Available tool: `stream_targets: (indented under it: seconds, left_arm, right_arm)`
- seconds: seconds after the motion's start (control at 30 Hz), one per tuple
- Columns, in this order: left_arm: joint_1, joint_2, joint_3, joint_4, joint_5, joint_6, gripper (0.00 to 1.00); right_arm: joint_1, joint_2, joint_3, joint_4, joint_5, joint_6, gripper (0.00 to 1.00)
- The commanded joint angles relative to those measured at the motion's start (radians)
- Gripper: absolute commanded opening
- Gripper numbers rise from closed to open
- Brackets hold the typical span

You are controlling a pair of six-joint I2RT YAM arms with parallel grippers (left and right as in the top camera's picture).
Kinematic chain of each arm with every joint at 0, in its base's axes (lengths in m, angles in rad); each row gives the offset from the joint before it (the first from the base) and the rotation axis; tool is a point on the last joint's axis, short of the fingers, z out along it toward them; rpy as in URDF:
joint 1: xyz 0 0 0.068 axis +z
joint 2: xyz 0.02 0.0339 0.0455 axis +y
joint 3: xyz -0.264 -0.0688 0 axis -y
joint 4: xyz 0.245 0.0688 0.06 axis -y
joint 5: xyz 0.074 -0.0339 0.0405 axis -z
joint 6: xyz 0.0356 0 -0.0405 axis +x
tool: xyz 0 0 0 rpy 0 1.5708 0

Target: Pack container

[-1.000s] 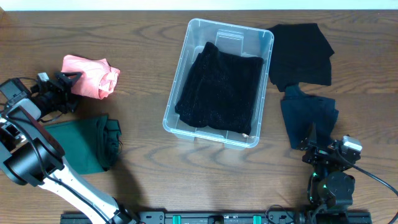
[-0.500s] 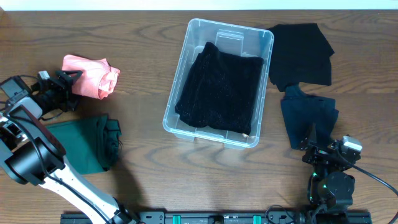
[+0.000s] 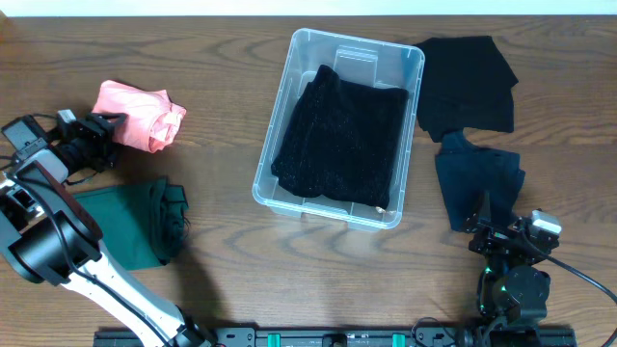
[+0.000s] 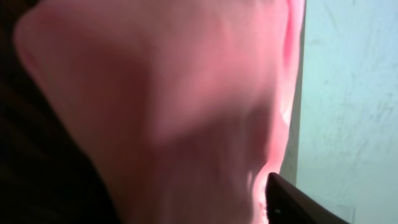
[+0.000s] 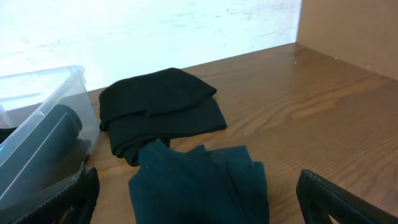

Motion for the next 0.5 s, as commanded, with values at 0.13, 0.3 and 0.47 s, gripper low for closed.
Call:
stream_targets:
  seconds: [0.13, 0.3, 0.47]
  left_arm:
    - [-0.002, 0.047, -0.023, -0.01, -0.092, 0.012, 0.48]
    - [-0.002, 0.047, -0.023, -0.002, -0.092, 0.012, 0.28]
    - [-0.002, 0.047, -0.023, 0.029, -0.07, 0.012, 0.13]
  right_arm:
    - [-0.005, -0.004, -0.003, -0.001, 0.0, 0.01, 0.99]
    - [-0.005, -0.004, -0.003, -0.001, 0.0, 0.01, 0.99]
    - [-0.005, -0.004, -0.003, -0.001, 0.0, 0.01, 0.99]
